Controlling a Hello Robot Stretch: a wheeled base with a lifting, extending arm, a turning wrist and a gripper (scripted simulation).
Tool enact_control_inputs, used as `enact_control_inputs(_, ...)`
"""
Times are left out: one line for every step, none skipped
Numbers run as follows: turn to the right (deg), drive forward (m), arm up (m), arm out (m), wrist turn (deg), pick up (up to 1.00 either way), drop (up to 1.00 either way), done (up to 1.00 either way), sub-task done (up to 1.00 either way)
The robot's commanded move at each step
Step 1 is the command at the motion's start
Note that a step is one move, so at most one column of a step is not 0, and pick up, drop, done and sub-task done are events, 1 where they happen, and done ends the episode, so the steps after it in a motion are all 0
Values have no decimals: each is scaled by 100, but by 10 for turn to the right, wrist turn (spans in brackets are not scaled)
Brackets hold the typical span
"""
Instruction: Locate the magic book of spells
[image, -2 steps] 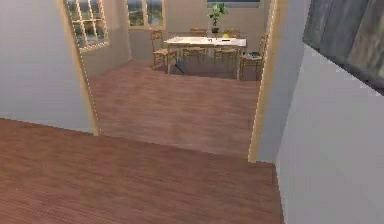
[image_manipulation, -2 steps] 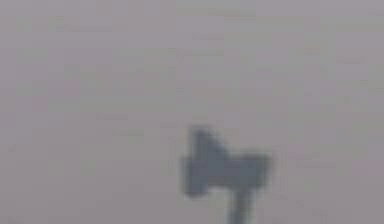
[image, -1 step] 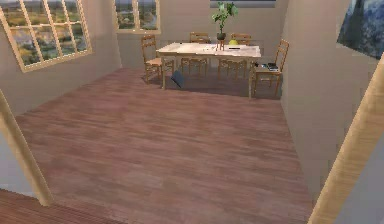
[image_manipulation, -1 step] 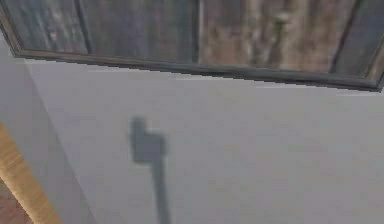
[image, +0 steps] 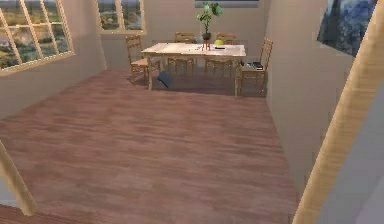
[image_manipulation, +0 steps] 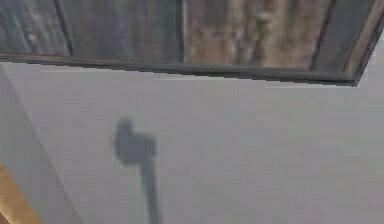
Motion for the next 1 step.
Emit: enact_control_inputs(0, 60, 0, 0, 0, 0, 0, 0, 0)
